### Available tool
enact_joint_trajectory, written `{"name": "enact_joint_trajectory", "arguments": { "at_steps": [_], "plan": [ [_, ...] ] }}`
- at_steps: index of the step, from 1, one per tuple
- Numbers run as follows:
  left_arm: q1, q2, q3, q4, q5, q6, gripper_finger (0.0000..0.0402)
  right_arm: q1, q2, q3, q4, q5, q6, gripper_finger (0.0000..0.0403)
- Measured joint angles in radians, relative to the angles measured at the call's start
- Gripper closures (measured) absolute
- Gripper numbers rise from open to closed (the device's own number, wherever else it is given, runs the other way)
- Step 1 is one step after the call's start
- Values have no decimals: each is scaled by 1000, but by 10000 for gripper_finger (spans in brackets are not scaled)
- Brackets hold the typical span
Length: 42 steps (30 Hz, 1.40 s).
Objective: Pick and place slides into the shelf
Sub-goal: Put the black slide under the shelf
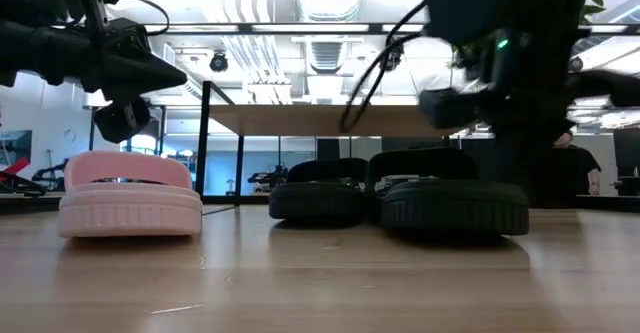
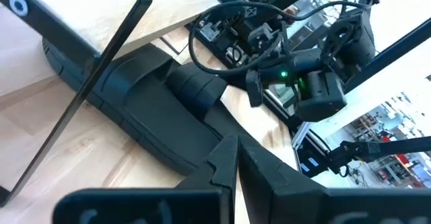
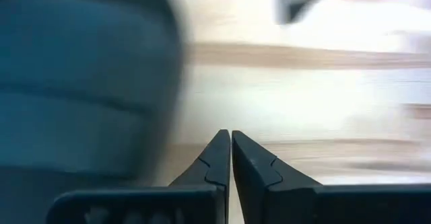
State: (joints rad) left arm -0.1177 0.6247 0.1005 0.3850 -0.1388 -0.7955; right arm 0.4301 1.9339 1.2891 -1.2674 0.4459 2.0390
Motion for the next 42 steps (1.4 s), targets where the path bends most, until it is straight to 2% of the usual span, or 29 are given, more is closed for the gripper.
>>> {"name": "enact_joint_trajectory", "arguments": {
  "at_steps": [3,8,14,17,21,23,28,32,36,42],
  "plan": [
    [0,1,0,-3,4,0,402,53,-18,43,-88,-51,8,394],
    [-1,-3,22,-4,42,41,402,165,-82,71,38,-132,-41,394],
    [-39,22,150,-9,159,225,402,314,-101,66,201,-137,189,394],
    [-85,74,255,-86,180,331,402,361,-71,66,245,-137,238,394],
    [-127,224,410,-322,143,505,402,385,-35,65,288,-149,239,394],
    [-127,326,465,-375,124,589,402,383,-26,65,289,-158,239,394],
    [-125,607,576,-341,118,652,402,366,-27,65,301,-119,235,394],
    [-132,785,650,-286,36,729,402,366,-40,65,333,-61,220,394],
    [-131,920,731,-280,-49,771,402,366,-40,65,392,-40,175,394],
    [-136,1055,822,-303,-61,812,402,364,-40,65,467,10,113,394]
  ]
}}
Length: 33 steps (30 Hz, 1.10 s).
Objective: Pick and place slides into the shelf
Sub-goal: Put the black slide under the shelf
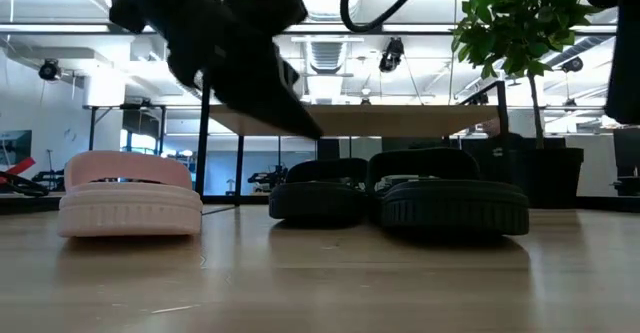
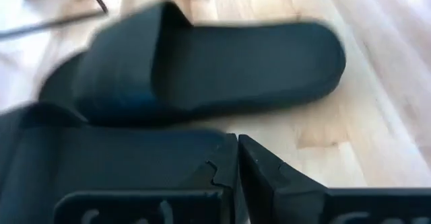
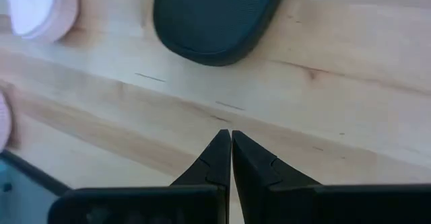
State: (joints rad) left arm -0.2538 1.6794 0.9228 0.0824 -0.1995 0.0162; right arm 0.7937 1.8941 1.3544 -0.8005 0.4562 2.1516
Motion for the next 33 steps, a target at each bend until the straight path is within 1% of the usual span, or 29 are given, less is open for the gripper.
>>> {"name": "enact_joint_trajectory", "arguments": {
  "at_steps": [3,7,12,17,20,25,33],
  "plan": [
    [1,47,15,-41,-39,-1,402,-1,0,0,11,5,7,394],
    [1,86,15,-49,-45,0,402,-7,0,0,82,27,-19,394],
    [4,108,15,-43,-51,-8,402,-47,5,0,183,27,-122,394],
    [5,120,15,-35,-52,-9,402,-114,5,0,185,26,-234,394],
    [5,120,15,-35,-51,-9,402,-147,5,-4,188,5,-284,394],
    [5,119,14,-37,-49,-10,402,-149,34,-11,220,-40,-280,394],
    [5,118,14,-39,-47,-11,402,-103,105,-10,255,-21,-149,394]
  ]
}}
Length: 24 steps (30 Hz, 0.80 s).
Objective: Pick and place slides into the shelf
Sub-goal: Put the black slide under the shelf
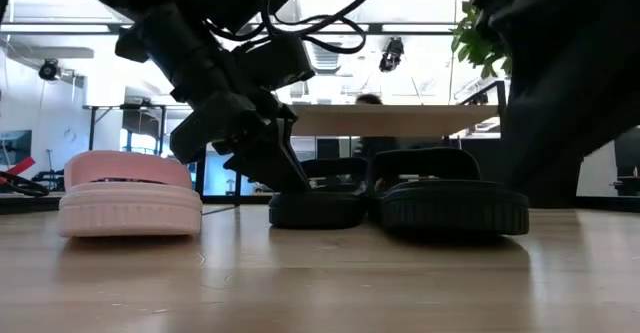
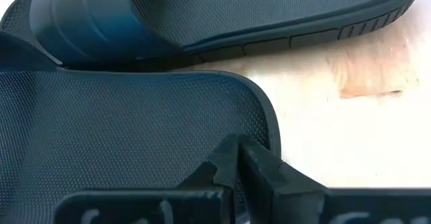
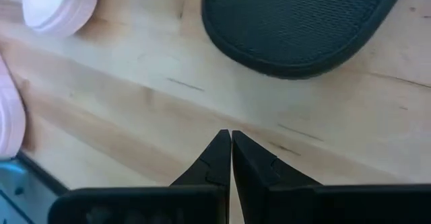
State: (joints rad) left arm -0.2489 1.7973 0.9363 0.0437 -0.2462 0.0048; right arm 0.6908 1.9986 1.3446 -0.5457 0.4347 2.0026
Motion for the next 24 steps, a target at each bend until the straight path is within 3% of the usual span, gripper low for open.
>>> {"name": "enact_joint_trajectory", "arguments": {
  "at_steps": [10,24],
  "plan": [
    [0,-1,0,-8,8,-1,402,-49,46,-8,-6,31,16,394],
    [0,-1,0,-8,10,-1,402,-115,46,-19,-146,92,-18,394]
  ]
}}
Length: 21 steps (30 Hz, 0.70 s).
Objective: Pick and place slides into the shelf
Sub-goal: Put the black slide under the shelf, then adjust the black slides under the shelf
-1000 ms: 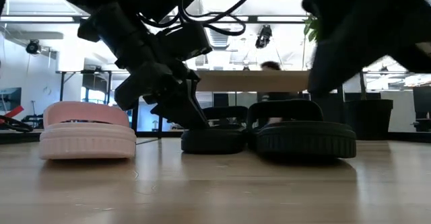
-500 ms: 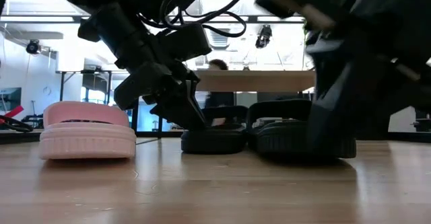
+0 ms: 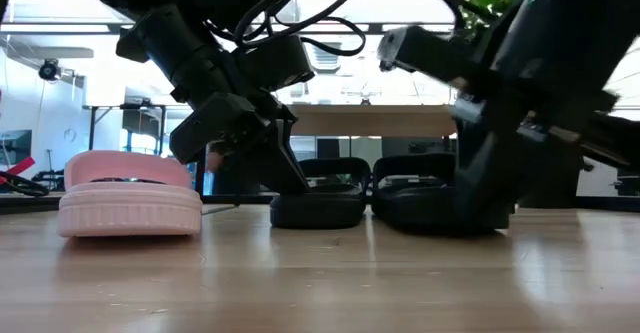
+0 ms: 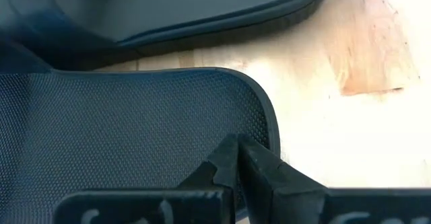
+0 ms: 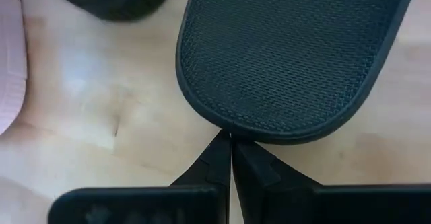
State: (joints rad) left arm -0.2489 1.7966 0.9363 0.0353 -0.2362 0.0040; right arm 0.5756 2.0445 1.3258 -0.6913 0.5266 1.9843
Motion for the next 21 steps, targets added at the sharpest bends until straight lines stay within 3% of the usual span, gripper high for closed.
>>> {"name": "enact_joint_trajectory", "arguments": {
  "at_steps": [13,18,21],
  "plan": [
    [0,-11,0,-5,3,0,402,-71,-8,13,-62,32,-88,394],
    [0,-73,1,-9,128,-24,402,-47,-35,51,-63,92,-140,394],
    [-4,-118,1,-10,152,-25,402,-33,-45,58,-65,90,-153,392]
  ]
}}
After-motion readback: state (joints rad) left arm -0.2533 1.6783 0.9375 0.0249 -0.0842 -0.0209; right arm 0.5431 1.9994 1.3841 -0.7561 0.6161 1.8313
